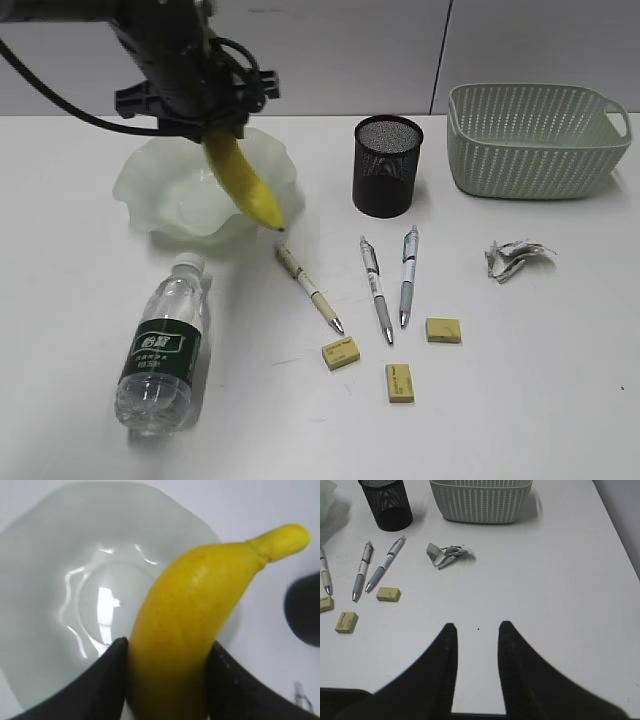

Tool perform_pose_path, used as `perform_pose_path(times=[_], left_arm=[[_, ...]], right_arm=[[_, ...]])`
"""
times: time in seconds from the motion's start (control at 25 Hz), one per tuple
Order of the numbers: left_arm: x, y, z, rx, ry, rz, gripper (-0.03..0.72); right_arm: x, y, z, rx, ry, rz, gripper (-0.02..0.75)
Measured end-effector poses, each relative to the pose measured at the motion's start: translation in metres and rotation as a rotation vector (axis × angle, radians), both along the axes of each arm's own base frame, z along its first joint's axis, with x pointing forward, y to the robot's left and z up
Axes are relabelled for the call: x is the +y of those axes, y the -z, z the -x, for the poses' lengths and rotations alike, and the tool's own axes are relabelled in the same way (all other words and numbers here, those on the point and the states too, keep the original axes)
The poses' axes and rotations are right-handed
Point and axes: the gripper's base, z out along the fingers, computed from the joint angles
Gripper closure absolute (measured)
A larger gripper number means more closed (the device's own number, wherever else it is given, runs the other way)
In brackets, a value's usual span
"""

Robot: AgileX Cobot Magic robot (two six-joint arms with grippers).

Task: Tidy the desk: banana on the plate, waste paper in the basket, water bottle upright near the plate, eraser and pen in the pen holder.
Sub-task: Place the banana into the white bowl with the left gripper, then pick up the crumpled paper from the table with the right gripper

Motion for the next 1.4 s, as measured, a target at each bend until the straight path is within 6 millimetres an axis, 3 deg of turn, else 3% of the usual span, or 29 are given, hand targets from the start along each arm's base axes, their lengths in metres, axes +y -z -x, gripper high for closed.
perform_pose_path(times=[0.2, 0.32, 0.44, 0.56, 0.72, 0.84, 0.96, 1.04, 1.2, 1.4], left_arm=[[0.044, 0.020, -0.031, 0.012, -0.085, 0.031, 0.349], [0.054, 0.029, -0.042, -0.002, -0.105, 0.089, 0.346], [0.059, 0.031, -0.049, -0.030, -0.126, 0.143, 0.272], [0.064, 0.031, -0.052, -0.039, -0.130, 0.148, 0.202], [0.067, 0.028, -0.051, -0.048, -0.083, 0.107, 0.182], [0.065, 0.002, -0.040, -0.101, 0.009, -0.005, 0.192], [0.065, -0.039, -0.012, -0.179, 0.088, -0.131, 0.241], [0.073, -0.067, 0.018, -0.235, 0.112, -0.157, 0.288], [0.106, -0.096, 0.102, -0.315, 0.154, -0.197, 0.345], [0.156, -0.105, 0.222, -0.408, 0.136, -0.150, 0.355]], right_arm=[[0.000, 0.000, 0.000, 0.000, 0.000, 0.000, 0.500], [0.000, 0.000, 0.000, 0.000, 0.000, 0.000, 0.500], [0.000, 0.000, 0.000, 0.000, 0.000, 0.000, 0.500], [0.000, 0.000, 0.000, 0.000, 0.000, 0.000, 0.500], [0.000, 0.000, 0.000, 0.000, -0.001, -0.001, 0.500], [0.000, 0.000, 0.000, 0.000, -0.001, -0.001, 0.500], [0.000, 0.000, 0.000, 0.000, -0.001, -0.002, 0.500], [0.000, 0.000, 0.000, 0.000, -0.001, -0.002, 0.500], [0.000, 0.000, 0.000, 0.000, -0.002, -0.002, 0.500], [0.000, 0.000, 0.000, 0.000, -0.002, -0.002, 0.500]])
